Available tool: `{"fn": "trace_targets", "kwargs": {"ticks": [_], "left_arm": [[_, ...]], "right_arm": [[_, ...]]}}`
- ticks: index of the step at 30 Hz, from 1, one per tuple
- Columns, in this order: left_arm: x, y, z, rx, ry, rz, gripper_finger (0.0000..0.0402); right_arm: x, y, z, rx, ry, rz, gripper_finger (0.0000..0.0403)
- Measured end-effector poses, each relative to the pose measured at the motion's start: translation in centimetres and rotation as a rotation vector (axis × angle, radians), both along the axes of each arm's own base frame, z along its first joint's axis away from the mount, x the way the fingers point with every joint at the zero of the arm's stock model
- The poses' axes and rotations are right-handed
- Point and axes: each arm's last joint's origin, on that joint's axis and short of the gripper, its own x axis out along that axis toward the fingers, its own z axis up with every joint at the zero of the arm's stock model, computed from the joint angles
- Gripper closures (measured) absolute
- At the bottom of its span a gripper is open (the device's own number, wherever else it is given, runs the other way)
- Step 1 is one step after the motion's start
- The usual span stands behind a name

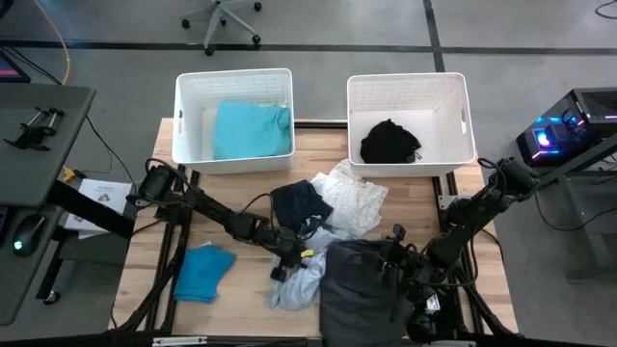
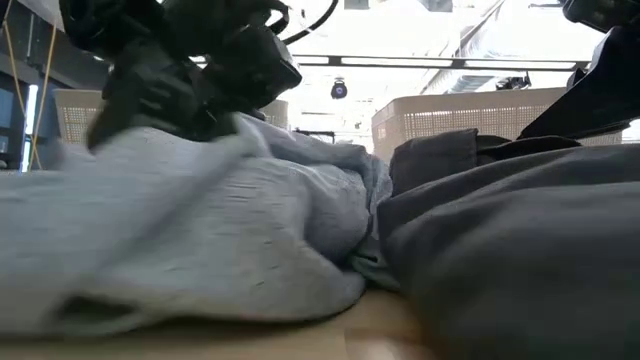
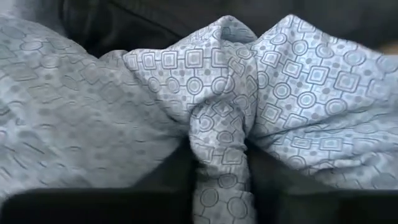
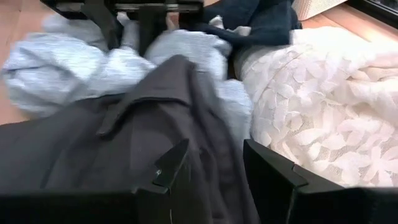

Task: Sort clothes
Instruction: Put the blue dress into the left white laundry organizer

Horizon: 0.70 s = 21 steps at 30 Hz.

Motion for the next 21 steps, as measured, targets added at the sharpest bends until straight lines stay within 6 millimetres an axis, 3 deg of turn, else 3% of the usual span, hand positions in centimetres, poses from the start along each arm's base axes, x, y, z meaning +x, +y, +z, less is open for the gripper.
{"fn": "trace_targets", "kwargs": {"ticks": [3, 8, 14, 21], "left_arm": [[-0.3, -0.3, 0.5, -0.119, 0.048, -0.038, 0.0382], [-1.8, -0.6, 3.7, -0.203, 0.084, -0.049, 0.0375], [-4.2, -0.6, 12.0, -0.123, -0.209, -0.088, 0.0391], [-7.8, 0.6, 20.2, 0.051, -0.652, -0.028, 0.0383]], "right_arm": [[0.0, 0.0, 0.0, 0.0, 0.0, 0.0, 0.027], [0.0, 0.0, 0.0, 0.003, -0.005, 0.0, 0.027], [0.1, -0.2, 0.0, -0.021, -0.011, -0.013, 0.027], [0.3, -0.4, 0.1, -0.039, -0.004, -0.015, 0.027]]}}
